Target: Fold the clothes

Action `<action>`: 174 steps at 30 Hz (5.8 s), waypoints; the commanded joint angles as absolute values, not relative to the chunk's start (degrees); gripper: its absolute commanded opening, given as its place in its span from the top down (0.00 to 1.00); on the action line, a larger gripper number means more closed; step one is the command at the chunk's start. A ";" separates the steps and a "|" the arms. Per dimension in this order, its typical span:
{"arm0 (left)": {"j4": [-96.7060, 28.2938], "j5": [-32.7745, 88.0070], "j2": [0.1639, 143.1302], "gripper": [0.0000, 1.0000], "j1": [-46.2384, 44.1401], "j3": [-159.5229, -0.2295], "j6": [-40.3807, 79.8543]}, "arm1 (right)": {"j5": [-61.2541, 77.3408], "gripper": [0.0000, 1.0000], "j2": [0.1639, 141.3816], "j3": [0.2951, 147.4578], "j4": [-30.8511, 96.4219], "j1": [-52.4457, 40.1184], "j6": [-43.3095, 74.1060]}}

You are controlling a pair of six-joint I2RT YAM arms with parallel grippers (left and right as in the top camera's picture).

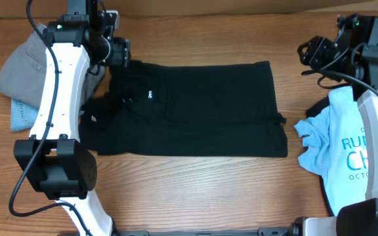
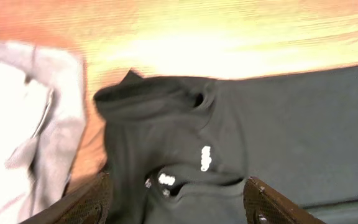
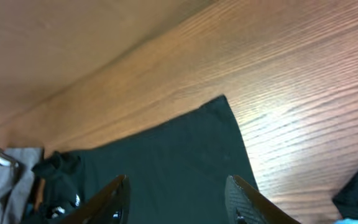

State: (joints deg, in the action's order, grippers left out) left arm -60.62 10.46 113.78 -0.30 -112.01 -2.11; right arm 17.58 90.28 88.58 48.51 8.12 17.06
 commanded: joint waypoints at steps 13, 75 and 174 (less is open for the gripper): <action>-50.09 19.44 129.21 0.31 -0.67 -112.99 14.96 | 18.11 0.41 93.97 89.32 52.29 7.99 19.73; -48.60 6.87 136.70 0.96 -7.57 -119.52 10.24 | 12.60 0.41 94.56 89.21 50.48 7.99 19.29; -67.72 4.91 136.70 0.91 -8.05 -133.25 6.15 | 18.04 0.39 131.15 90.06 18.50 4.34 16.71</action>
